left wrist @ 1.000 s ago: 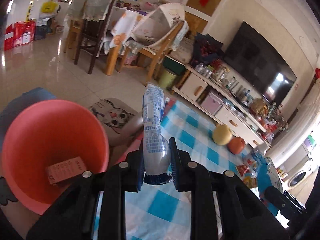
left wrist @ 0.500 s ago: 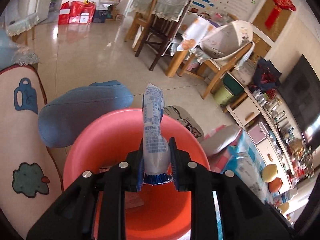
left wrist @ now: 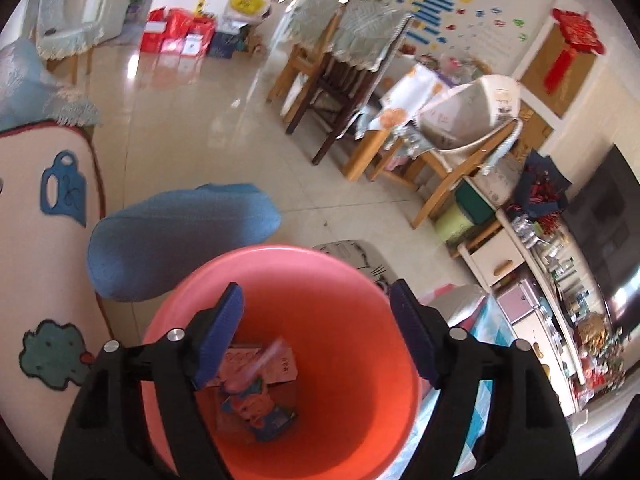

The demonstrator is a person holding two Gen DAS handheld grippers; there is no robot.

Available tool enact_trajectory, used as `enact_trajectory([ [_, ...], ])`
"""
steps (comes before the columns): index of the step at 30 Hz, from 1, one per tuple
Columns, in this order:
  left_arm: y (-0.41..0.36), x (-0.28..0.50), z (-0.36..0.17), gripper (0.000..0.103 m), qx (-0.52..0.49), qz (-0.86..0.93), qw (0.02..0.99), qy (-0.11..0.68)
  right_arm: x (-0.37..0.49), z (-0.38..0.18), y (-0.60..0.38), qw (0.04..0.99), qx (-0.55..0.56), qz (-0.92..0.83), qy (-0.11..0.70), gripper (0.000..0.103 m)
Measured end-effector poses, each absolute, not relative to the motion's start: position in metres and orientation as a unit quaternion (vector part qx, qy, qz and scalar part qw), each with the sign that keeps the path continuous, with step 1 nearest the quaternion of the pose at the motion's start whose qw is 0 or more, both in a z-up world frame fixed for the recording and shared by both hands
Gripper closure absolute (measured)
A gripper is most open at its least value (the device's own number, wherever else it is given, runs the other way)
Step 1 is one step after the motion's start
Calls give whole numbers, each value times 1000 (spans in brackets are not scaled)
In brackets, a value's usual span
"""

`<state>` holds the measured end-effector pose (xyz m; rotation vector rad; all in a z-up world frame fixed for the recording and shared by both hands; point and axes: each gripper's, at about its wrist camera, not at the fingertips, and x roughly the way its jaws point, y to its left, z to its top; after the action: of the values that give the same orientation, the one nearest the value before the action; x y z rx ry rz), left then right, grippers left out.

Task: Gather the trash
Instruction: 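Carry the pouch and packet to the pink bucket and release both, then return both tools to the table over the remaining wrappers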

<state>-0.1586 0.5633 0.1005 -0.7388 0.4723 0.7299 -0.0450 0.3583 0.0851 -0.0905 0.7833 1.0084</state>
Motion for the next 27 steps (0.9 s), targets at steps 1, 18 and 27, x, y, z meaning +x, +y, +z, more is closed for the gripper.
enact_trajectory([
  [1, 558, -155, 103, 21, -343, 338, 850, 214, -46, 86, 351, 811, -44, 461, 359, 12],
  [18, 440, -118, 149, 7, -204, 199, 951, 122, -67, 99, 206, 879, -46, 355, 315, 12],
  [27, 406, -96, 144, 6, -195, 152, 952, 180, -69, 106, 141, 905, -15, 306, 294, 10],
])
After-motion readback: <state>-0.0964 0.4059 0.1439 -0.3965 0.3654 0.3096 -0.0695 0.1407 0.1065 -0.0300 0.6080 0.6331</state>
